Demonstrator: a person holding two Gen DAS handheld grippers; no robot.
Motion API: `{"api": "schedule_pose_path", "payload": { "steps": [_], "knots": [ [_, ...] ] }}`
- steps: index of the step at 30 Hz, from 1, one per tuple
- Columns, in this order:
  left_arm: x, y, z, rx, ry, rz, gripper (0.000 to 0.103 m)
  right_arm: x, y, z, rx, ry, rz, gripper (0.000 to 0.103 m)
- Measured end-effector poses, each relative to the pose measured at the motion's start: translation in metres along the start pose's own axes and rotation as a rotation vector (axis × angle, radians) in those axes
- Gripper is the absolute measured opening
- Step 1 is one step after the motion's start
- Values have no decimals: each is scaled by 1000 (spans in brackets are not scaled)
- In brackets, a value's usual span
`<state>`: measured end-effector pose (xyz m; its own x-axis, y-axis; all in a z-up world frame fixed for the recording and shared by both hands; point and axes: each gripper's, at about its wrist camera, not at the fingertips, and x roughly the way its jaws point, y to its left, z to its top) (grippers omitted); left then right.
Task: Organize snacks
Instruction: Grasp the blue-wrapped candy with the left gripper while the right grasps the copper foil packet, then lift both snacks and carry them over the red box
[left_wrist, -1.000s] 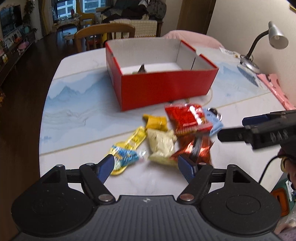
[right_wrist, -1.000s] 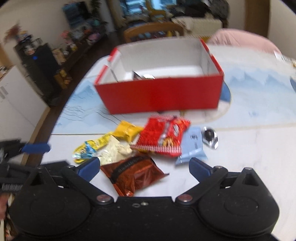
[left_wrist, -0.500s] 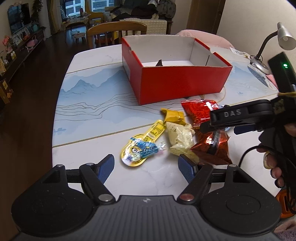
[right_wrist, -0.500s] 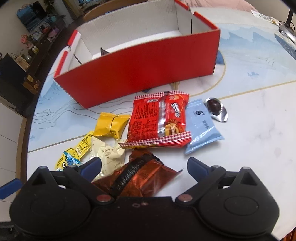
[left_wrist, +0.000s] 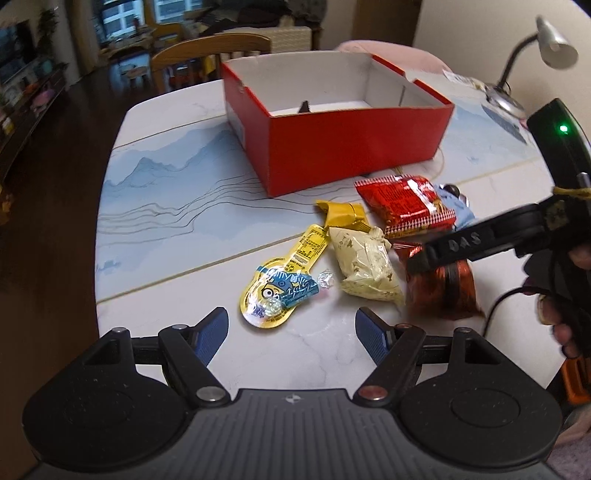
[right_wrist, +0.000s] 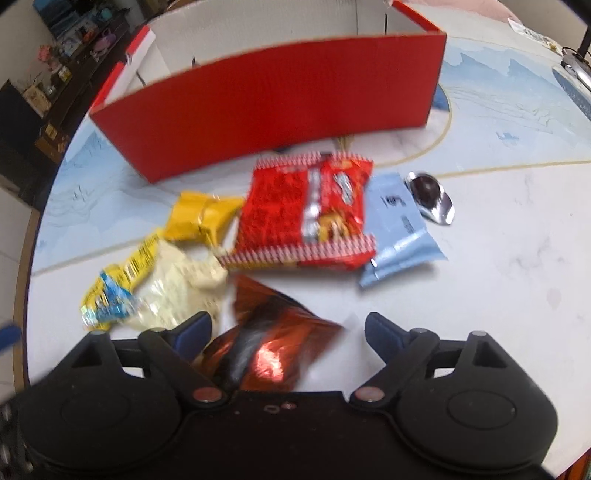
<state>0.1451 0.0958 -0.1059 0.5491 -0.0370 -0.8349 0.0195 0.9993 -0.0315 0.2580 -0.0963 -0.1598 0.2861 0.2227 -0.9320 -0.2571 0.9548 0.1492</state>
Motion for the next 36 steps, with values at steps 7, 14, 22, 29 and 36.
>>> {"api": "schedule_pose_path", "payload": {
  "steps": [7, 14, 22, 29, 36],
  "knots": [
    [23, -6, 11, 112, 30, -10, 75, -1, -18, -16, -30, 51, 62, 77],
    [43, -9, 23, 213, 66, -35, 63, -12, -20, -27, -67, 87, 119, 77],
    [63, -15, 29, 311, 127, -55, 52, -17, -15, -33, -130, 104, 153, 76],
    [76, -21, 29, 337, 161, -52, 32, -17, -14, -34, -171, 115, 163, 64],
    [79, -28, 27, 368, 153, -41, 14, -18, -17, -32, -172, 107, 190, 53]
  ]
}}
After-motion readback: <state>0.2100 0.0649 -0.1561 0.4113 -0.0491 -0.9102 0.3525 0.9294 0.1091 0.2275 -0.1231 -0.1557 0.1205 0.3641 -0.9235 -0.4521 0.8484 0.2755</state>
